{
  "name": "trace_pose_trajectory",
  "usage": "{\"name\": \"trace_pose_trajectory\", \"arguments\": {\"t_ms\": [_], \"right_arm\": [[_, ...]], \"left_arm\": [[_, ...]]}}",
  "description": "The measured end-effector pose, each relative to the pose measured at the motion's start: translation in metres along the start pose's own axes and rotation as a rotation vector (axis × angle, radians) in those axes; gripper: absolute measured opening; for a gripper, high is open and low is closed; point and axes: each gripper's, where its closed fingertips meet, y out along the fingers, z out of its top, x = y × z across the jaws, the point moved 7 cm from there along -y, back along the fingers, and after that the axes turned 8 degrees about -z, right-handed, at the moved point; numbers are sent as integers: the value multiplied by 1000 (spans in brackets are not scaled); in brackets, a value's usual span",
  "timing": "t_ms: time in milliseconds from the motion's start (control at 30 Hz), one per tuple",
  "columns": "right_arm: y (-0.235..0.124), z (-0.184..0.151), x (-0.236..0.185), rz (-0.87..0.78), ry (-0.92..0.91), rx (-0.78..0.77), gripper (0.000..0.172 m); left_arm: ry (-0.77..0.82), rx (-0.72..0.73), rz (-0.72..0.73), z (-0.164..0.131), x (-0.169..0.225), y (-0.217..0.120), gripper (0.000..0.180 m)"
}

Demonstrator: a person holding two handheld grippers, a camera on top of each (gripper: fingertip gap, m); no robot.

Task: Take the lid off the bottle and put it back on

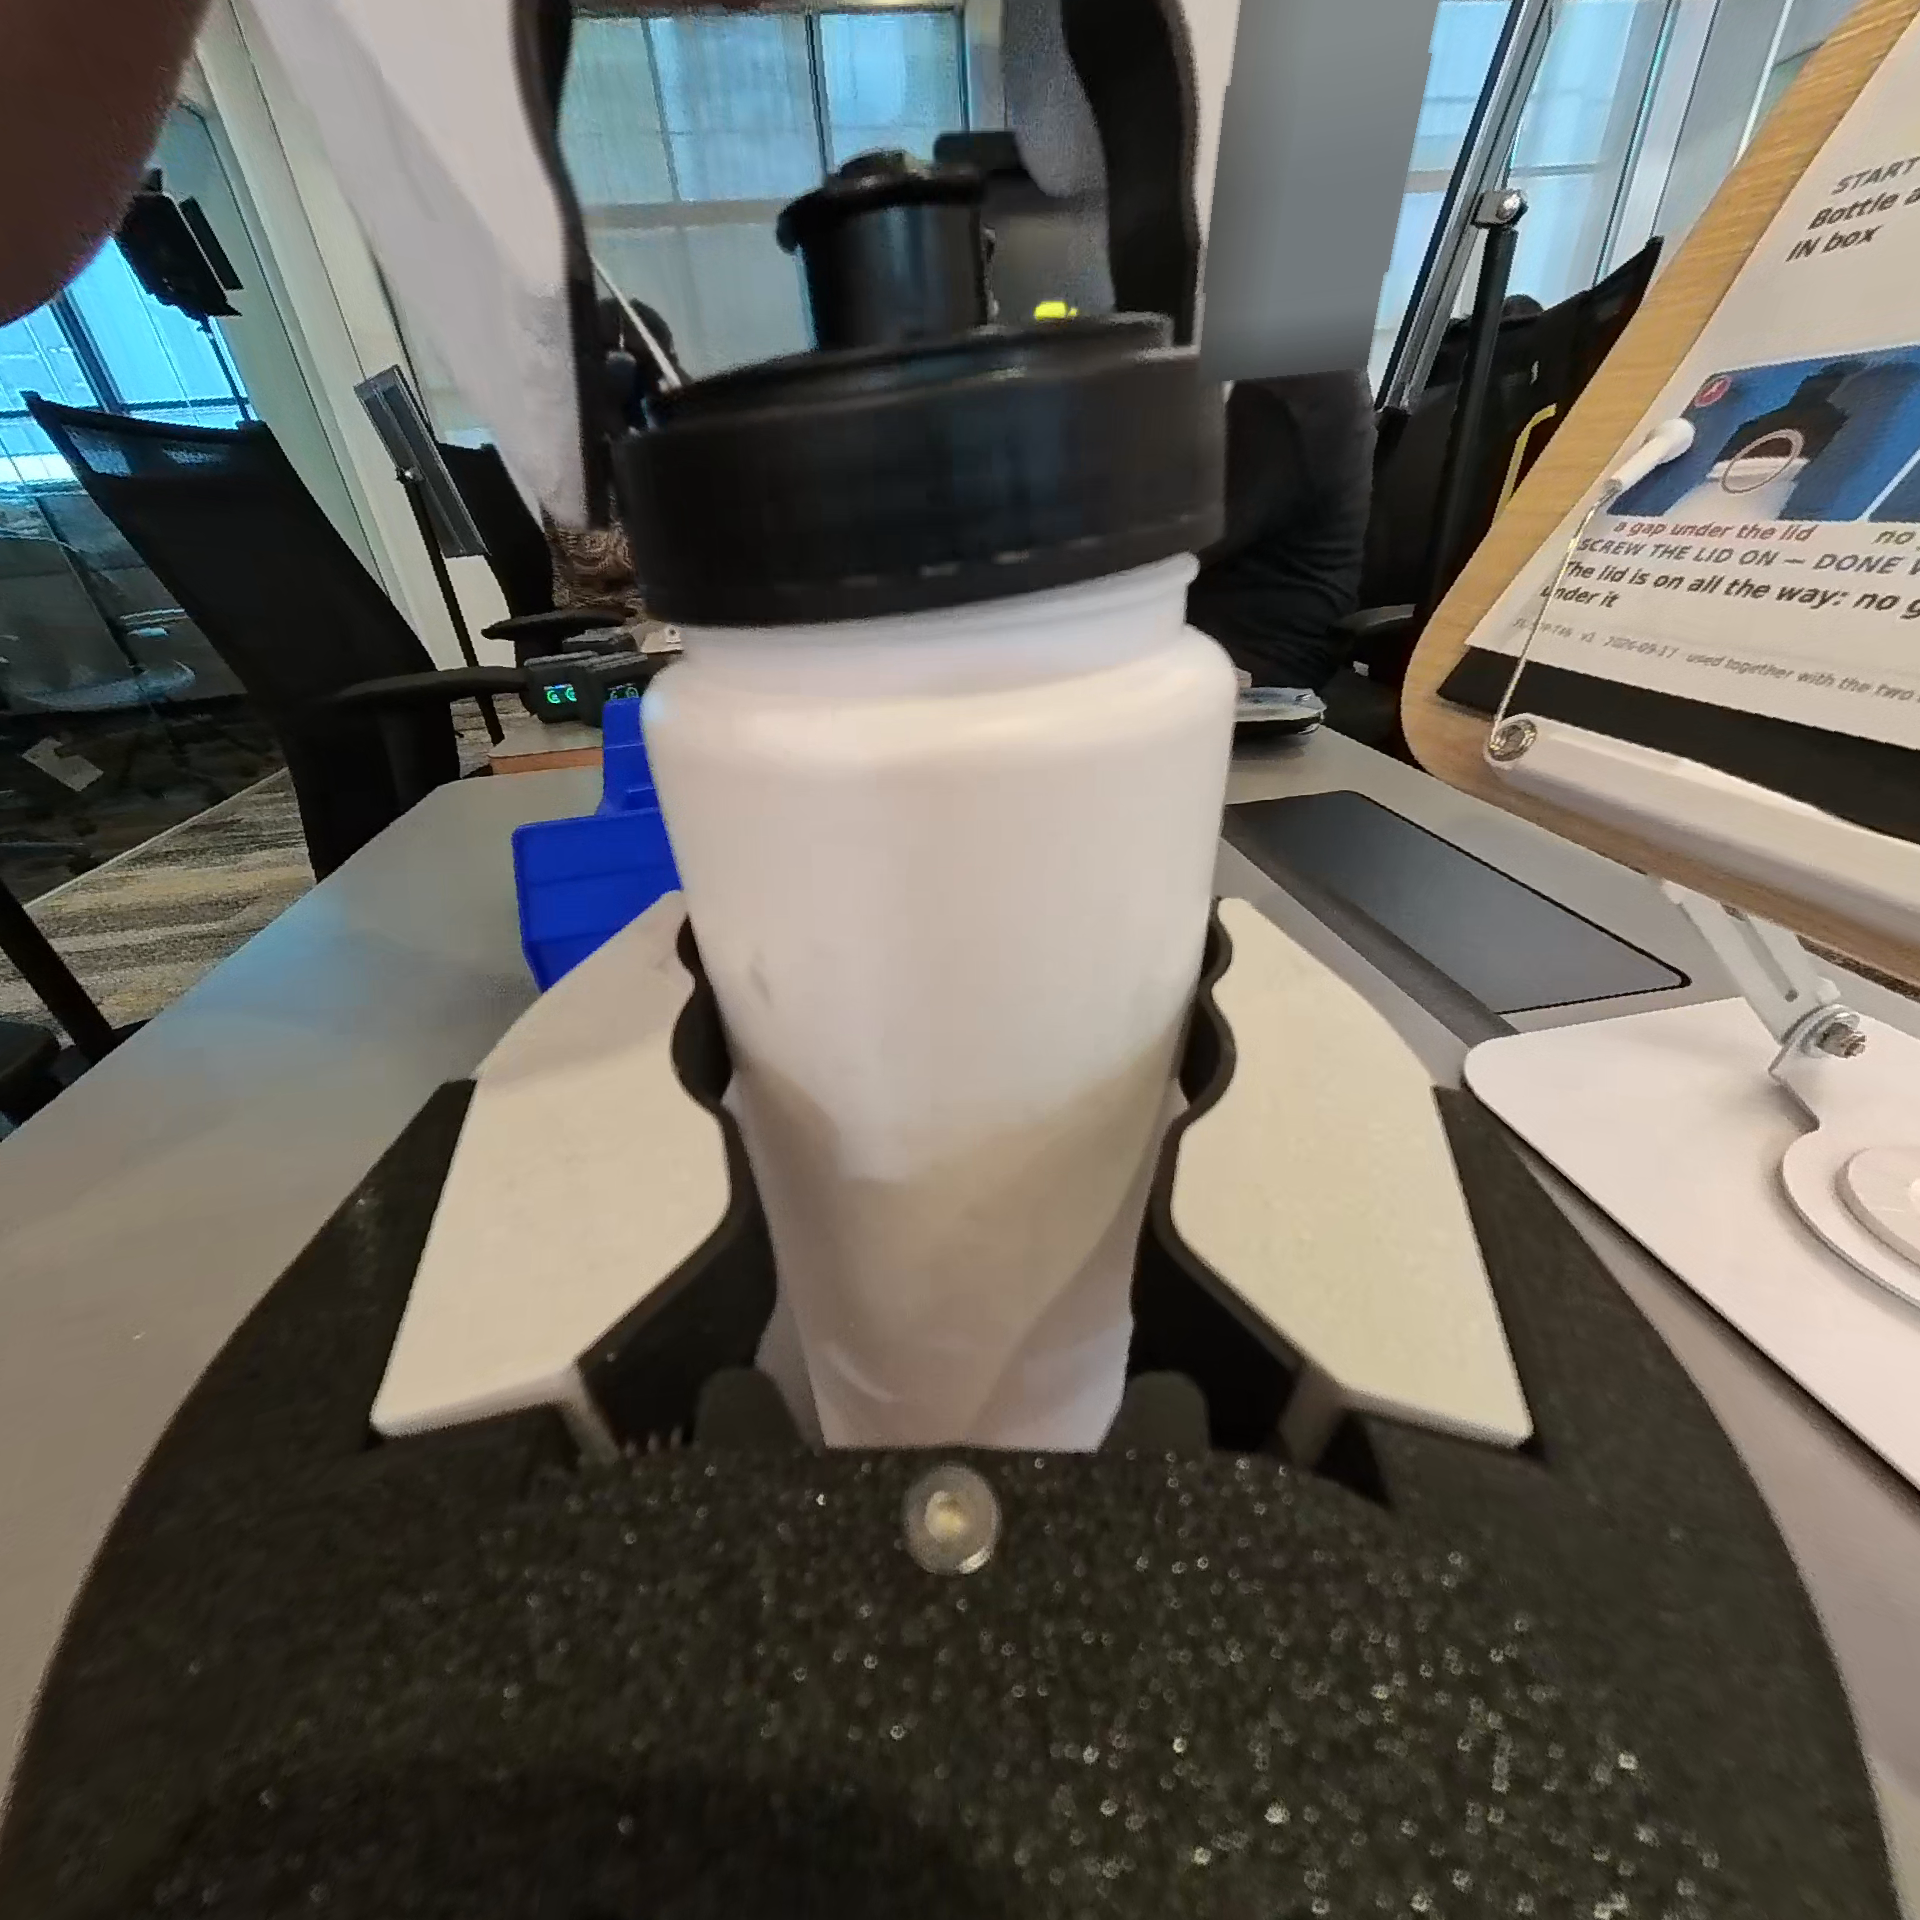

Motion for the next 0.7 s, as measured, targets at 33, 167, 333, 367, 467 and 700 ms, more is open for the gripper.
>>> {"name": "trace_pose_trajectory", "arguments": {"t_ms": [33, 167, 333, 367, 467, 700], "right_arm": [[0, 0, 0, 2, 1, 1, 87], [-1, 0, 0, 2, 1, 3, 87], [-1, 0, 0, 3, 0, 4, 87], [-1, 0, 0, 1, 0, 3, 87], [0, 0, 0, -1, 1, 3, 87], [-1, 0, -1, -6, 1, 0, 87]], "left_arm": [[28, -10, 4, 0, 0, 0, 68], [0, -36, 10, 1, 1, 1, 69], [-162, 78, 105, 4, 5, -5, 95], [-260, 116, 147, 5, 3, -9, 95], [-604, 258, 76, 8, 8, -16, 90], [-729, 239, 230, 6, 9, -10, 85]]}}
